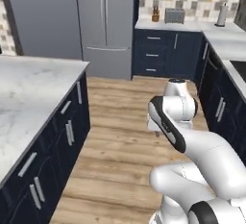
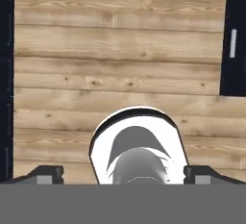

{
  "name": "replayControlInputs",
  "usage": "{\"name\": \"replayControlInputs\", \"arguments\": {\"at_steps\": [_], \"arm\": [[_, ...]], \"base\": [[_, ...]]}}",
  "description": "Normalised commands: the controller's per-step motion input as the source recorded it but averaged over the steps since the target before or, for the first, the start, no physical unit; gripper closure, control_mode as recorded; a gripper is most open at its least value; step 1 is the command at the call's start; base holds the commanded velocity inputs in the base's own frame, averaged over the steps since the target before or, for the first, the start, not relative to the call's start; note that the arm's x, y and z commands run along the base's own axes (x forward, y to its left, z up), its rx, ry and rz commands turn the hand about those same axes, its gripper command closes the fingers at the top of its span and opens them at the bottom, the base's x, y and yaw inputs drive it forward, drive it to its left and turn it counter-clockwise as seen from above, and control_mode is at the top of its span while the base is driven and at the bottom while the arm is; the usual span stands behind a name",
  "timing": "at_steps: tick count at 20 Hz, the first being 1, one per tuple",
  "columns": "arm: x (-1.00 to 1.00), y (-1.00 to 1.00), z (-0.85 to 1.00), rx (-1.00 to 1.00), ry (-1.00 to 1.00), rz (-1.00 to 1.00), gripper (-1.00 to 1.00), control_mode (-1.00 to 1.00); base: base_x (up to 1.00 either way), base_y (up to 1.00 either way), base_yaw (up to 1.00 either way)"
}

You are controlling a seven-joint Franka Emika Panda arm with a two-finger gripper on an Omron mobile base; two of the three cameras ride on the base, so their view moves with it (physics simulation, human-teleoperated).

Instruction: Take the chicken drumsticks from the pan and place one on each plate on the dining counter.

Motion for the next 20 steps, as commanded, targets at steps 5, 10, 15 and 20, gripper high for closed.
{"name": "replayControlInputs", "arguments": {"at_steps": [5,10,15,20], "arm": [[0.00,0.00,0.00,0.00,0.00,0.00,-1.00,1.00],[0.00,0.00,0.00,0.00,0.00,0.00,-1.00,1.00],[0.00,0.00,0.00,0.00,0.00,0.00,-1.00,1.00],[0.00,0.00,0.00,0.00,0.00,0.00,-1.00,1.00]], "base": [[1.00,0.41,-0.33],[1.00,0.38,-0.31],[1.00,0.34,-0.26],[1.00,0.19,-0.13]]}}
